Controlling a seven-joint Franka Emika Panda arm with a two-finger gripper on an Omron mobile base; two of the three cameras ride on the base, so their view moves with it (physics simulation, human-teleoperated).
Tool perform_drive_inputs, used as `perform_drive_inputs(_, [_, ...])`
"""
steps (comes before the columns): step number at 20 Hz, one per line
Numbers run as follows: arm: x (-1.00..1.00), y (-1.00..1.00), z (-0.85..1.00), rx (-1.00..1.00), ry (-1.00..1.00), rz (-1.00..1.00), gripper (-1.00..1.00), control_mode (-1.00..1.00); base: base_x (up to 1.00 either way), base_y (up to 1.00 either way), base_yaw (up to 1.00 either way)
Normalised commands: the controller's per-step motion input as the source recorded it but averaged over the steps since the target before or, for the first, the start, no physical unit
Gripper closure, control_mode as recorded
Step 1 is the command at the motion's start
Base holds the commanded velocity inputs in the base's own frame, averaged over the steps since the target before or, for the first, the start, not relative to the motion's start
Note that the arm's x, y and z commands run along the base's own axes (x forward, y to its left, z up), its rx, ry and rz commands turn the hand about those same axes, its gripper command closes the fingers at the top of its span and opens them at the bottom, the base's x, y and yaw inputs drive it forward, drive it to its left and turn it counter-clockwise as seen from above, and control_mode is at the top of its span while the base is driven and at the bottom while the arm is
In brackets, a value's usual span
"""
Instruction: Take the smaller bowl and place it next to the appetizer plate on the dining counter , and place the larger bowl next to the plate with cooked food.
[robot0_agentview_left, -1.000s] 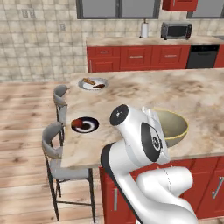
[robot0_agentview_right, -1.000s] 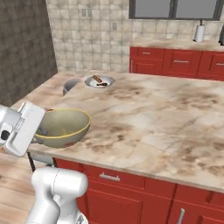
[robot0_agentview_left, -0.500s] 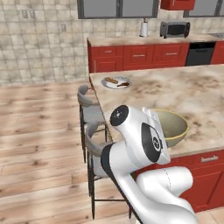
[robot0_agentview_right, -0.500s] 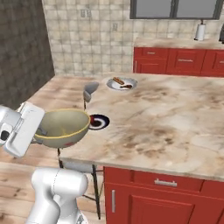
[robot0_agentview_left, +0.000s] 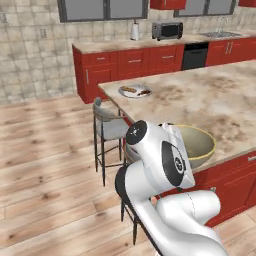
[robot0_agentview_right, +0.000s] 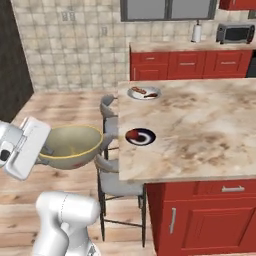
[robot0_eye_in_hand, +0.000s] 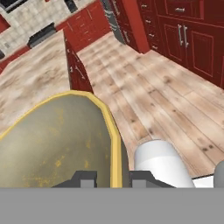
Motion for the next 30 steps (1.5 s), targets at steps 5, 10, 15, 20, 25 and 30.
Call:
perform_drive_inputs(5, [0.00,0.00,0.00,0.00,0.00,0.00,1.00,1.00,0.60,1.00,-0.51])
perform_drive_inputs(10, [0.00,0.00,0.00,0.00,0.00,0.00,1.00,1.00,0.90,1.00,-0.56])
perform_drive_inputs(15, [0.00,0.00,0.00,0.00,0.00,0.00,1.00,1.00,0.60,1.00,-0.58])
perform_drive_inputs(20, [0.00,0.00,0.00,0.00,0.00,0.00,1.00,1.00,0.25,1.00,-0.65])
perform_drive_inputs(25, [0.00,0.00,0.00,0.00,0.00,0.00,1.00,1.00,0.19,1.00,-0.62])
perform_drive_inputs(30, [0.00,0.00,0.00,0.00,0.00,0.00,1.00,1.00,0.19,0.92,-0.58])
